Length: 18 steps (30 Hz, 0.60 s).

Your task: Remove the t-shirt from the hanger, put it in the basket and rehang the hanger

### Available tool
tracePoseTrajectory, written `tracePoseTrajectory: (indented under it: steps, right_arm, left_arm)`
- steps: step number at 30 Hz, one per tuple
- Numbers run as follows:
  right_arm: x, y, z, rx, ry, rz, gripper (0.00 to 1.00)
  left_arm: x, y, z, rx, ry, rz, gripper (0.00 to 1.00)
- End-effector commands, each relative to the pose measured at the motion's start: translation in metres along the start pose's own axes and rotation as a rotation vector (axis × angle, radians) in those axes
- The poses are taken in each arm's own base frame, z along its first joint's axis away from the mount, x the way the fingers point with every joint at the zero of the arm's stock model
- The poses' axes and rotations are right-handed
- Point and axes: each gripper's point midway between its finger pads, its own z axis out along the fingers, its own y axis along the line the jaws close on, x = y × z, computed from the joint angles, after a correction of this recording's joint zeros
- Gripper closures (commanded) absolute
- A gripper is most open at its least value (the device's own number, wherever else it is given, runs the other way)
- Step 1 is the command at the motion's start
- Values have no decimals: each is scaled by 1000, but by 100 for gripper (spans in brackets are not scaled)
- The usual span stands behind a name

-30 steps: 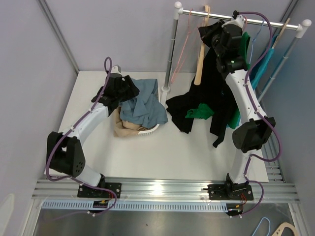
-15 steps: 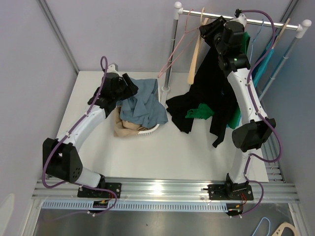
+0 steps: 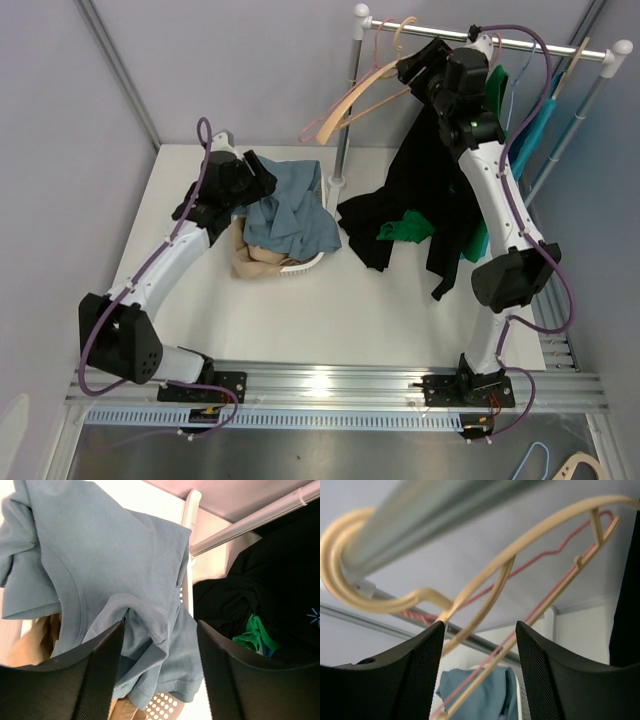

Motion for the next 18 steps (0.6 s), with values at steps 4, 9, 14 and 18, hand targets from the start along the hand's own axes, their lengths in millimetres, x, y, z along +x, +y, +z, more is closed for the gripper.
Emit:
tracePoseTrajectory:
  steps: [4, 9, 14, 18]
  right_arm:
    - [-25, 41, -66, -97, -17, -101, 37]
    - [-30, 48, -106, -68, 6, -238, 36]
    - [-47, 30, -142, 19, -3, -358, 29]
    - [-67, 0, -156, 159, 4, -467, 23]
  left_arm:
    - [-41, 8, -30, -63, -150, 47, 22]
    - [-87, -5, -61, -58, -236, 80, 12]
    - [-72, -10, -65, -8, -186, 51, 2]
    - [-54, -30, -74, 93, -129, 94, 1]
